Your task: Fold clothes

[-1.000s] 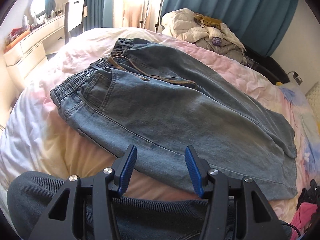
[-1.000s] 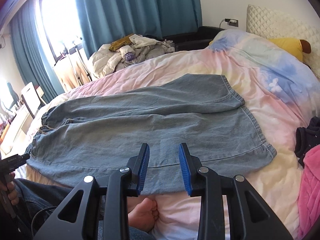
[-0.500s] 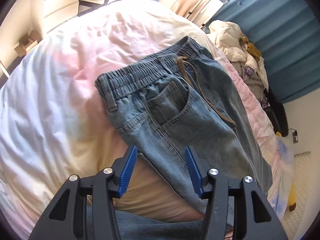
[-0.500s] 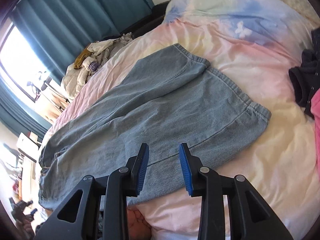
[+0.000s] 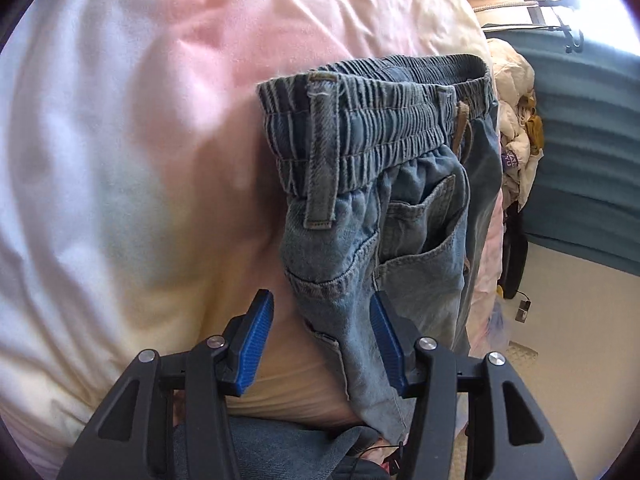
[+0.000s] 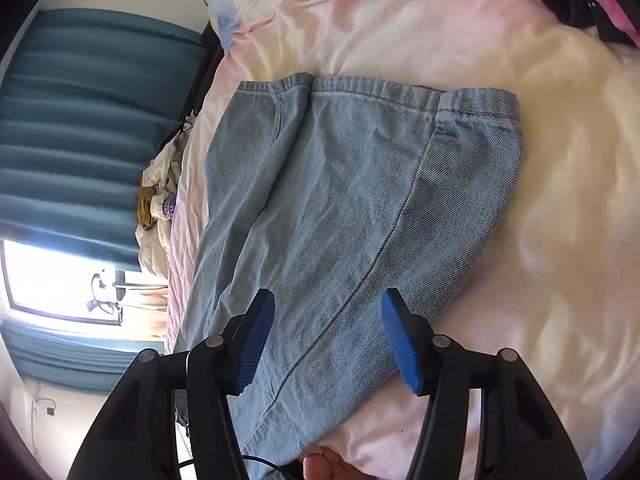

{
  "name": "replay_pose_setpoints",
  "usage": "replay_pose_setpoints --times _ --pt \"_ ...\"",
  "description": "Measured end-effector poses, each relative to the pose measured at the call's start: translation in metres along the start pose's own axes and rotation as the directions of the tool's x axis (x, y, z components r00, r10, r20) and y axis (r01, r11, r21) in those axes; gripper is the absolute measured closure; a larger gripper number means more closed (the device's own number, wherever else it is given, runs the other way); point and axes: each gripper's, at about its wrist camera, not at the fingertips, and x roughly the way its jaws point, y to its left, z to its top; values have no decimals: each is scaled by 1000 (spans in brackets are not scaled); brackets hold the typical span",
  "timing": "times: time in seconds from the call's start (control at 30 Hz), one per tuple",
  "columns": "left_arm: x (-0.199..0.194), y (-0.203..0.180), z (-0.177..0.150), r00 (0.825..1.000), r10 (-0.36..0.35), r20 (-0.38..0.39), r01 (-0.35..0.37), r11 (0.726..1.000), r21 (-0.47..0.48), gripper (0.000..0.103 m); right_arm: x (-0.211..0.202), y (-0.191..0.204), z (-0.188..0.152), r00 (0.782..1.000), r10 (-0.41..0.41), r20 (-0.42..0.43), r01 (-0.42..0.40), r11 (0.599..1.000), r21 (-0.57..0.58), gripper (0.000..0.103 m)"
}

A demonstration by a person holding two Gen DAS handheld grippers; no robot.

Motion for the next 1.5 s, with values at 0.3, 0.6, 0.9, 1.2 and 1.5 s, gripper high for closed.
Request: replay_pose_setpoints --times 0.3,0.6,0.9,1.2,1.5 --pt "39 -18 11 997 -14 -82 18 999 50 52 9 -26 18 994 -85 64 77 990 117 41" --pt "56 -31 12 996 -28 -85 33 998 58 56 -17 -53 32 979 -129 160 96 976 197 41" --pt "46 -61 2 998 -58 -16 60 989 133 95 -8 -42 51 967 -168 193 143 980 140 98" --pt "1 -130 14 982 -163 91 140 964 224 96 -42 72 96 937 -103 334 129 990 -58 102" --pt "15 -244 65 975 -112 194 53 957 286 96 18 200 159 900 -129 417 230 952 -203 103"
